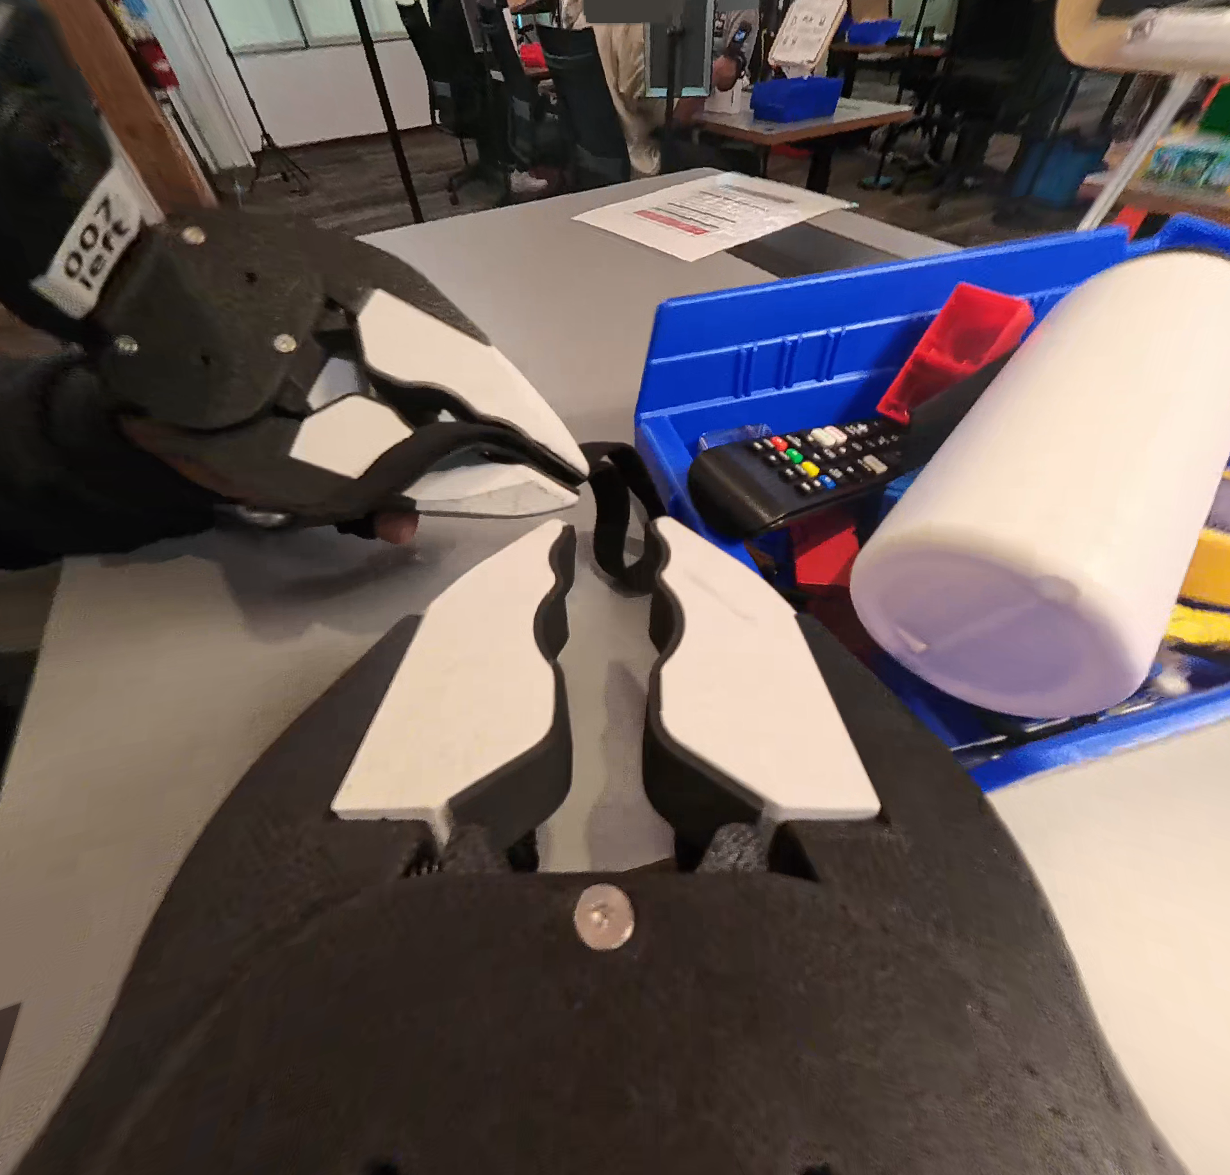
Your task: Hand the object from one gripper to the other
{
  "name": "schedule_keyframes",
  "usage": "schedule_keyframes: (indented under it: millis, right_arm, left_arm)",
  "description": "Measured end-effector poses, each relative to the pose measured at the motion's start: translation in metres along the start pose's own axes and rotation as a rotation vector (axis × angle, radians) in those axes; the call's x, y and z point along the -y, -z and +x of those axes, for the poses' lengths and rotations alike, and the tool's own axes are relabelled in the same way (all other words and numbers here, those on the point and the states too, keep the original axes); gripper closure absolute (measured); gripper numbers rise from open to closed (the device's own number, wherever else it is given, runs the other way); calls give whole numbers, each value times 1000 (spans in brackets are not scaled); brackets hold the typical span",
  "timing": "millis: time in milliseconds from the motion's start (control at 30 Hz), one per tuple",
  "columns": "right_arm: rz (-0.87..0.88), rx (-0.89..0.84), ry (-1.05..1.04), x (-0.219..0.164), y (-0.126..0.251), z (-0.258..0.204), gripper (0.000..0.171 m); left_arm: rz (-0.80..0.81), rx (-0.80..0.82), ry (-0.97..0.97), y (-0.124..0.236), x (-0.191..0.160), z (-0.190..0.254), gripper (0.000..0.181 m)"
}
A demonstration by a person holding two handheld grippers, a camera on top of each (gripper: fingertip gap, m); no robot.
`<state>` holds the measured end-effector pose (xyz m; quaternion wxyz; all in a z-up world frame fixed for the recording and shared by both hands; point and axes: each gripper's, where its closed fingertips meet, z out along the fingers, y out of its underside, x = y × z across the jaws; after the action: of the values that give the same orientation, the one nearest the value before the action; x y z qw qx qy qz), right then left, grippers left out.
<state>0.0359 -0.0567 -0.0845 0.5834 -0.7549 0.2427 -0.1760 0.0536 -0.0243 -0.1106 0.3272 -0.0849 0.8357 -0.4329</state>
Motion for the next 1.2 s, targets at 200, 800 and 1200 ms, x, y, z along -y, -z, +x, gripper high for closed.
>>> schedule_keyframes:
  millis: [200, 800, 1200]
  right_arm:
    - [-67, -110, 608, -17, -1, -6, 145]
    - [23, -230, 1307, -15, -15, -52, 119]
    - [41, -251, 1259, -9, -10, -46, 167]
  left_arm:
    - [-19, -25, -12, -2, -3, 5, 176]
    - [-88, -72, -54, -10, -17, 20, 176]
    - [-120, -105, -70, -14, -24, 27, 170]
